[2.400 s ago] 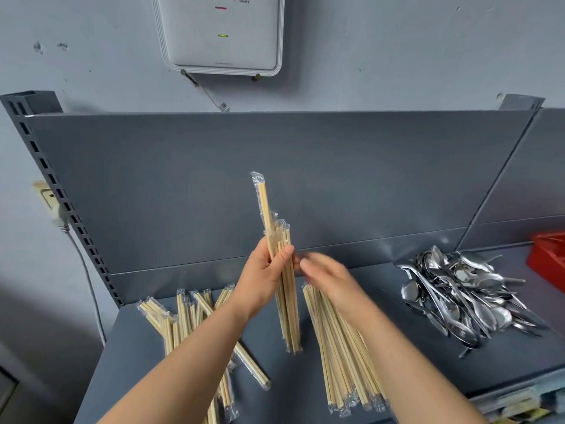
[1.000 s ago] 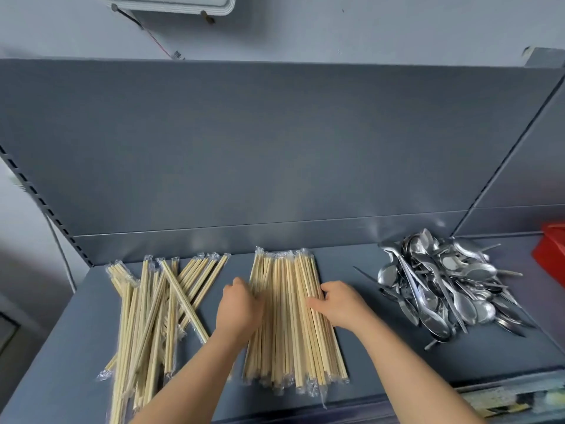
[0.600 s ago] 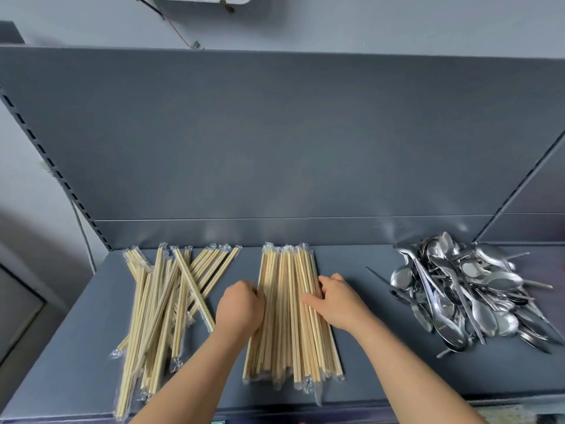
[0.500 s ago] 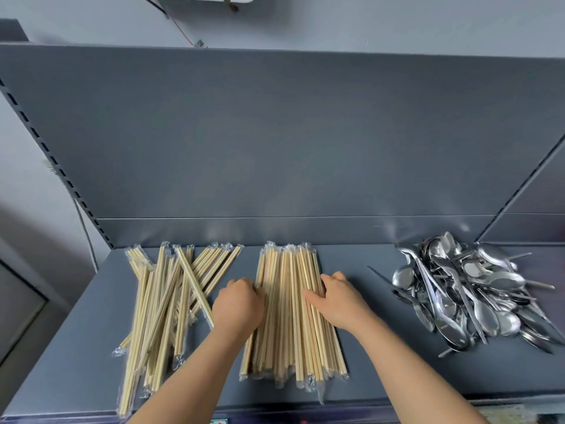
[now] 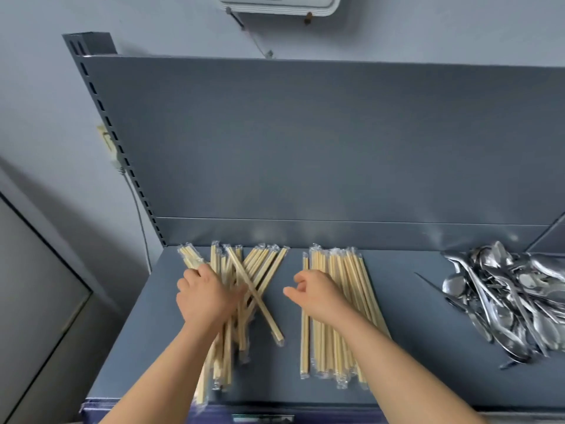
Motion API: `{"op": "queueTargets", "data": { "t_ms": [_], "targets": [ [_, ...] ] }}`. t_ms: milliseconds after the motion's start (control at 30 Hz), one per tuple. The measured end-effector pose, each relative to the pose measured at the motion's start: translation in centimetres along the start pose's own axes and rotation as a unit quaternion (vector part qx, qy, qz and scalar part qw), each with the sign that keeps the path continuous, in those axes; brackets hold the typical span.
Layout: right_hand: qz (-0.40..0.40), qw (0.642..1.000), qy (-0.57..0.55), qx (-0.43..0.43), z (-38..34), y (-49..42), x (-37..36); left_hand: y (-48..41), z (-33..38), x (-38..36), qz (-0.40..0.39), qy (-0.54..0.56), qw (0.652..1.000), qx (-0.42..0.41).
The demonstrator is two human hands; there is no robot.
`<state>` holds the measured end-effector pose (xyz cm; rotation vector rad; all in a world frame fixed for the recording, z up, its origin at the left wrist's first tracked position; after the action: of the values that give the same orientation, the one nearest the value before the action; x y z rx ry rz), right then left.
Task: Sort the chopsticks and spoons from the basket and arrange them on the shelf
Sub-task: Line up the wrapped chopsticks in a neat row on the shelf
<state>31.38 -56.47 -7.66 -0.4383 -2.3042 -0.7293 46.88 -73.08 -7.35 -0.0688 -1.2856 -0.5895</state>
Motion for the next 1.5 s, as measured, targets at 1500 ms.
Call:
{"op": "queueTargets", "data": {
  "t_ms": [1500],
  "targets": [
    [-0.023, 0.982, -0.175, 0.065, -4.4, 1.4, 0.7, 2.1, 7.5, 1.3, -0.368, 0.543, 0.699, -0.284]
  ]
}}
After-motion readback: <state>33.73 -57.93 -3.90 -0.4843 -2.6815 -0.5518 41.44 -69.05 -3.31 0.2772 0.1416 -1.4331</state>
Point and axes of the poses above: each hand's wrist, its own y-axis away from the middle knuckle, its own x-axis out of the back of the hand, z = x × y, the point moved 8 cm from there along -y, towards the middle knuckle, and after that the axes turned 15 degrees about -z, right-handed, at the moved point
